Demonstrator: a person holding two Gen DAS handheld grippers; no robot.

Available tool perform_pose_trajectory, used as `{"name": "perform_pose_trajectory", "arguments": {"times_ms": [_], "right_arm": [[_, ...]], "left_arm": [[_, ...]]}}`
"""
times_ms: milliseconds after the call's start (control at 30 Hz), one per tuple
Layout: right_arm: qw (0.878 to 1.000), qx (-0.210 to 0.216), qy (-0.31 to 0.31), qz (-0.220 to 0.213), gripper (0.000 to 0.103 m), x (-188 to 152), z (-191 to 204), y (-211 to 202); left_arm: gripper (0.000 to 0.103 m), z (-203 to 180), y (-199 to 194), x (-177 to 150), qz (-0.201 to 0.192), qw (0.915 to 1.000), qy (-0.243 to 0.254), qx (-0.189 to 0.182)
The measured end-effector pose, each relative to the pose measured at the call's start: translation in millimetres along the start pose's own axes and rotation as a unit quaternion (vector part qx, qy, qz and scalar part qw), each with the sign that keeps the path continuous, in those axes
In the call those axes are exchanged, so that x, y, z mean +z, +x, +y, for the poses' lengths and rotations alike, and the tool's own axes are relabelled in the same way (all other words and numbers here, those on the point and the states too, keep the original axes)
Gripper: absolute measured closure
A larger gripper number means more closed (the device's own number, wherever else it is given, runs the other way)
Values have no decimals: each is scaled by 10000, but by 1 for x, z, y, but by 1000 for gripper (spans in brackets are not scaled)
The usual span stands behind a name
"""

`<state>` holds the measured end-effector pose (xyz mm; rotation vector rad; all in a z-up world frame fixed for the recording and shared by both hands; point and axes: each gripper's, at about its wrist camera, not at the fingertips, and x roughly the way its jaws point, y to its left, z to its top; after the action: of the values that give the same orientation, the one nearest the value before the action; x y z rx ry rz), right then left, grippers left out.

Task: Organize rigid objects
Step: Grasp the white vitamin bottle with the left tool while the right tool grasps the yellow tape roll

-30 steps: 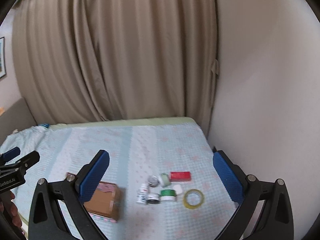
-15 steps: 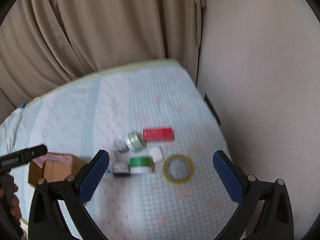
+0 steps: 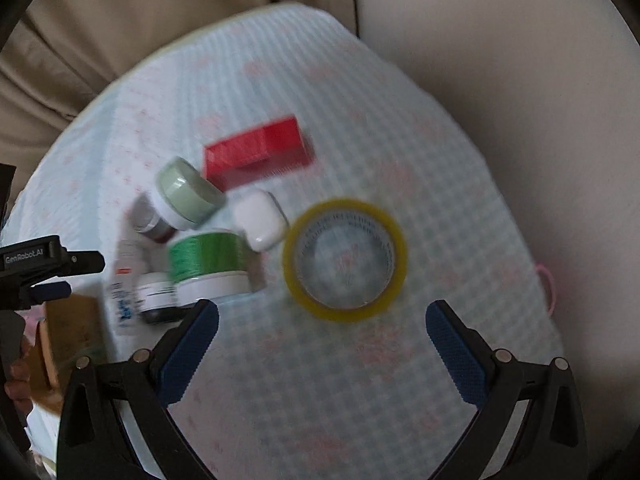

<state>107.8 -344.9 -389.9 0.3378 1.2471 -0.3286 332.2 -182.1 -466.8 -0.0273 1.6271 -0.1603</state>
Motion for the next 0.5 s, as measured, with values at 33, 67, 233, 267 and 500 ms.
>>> {"name": "perform_pose_trajectory", "arguments": {"times_ms": [33,67,233,267,500], "right_arm": [[10000,-27,34,59,0,0,-1,12],[9999,-58,36,112,0,1,-1,21],[9991,-251,169,299,0,7,-6,59],[9990,-258,189,307,0,8,-6,63],[9986,-377,74,366,0,24,-6,87]], "left_arm": [[5,-1,6,3,63,10000,34,33],[6,-2,12,5,125,9999,71,71],[13,-4,36,14,397,9989,195,181],[13,-5,40,16,432,9987,194,189],[32,-6,63,20,701,9970,266,200]]}}
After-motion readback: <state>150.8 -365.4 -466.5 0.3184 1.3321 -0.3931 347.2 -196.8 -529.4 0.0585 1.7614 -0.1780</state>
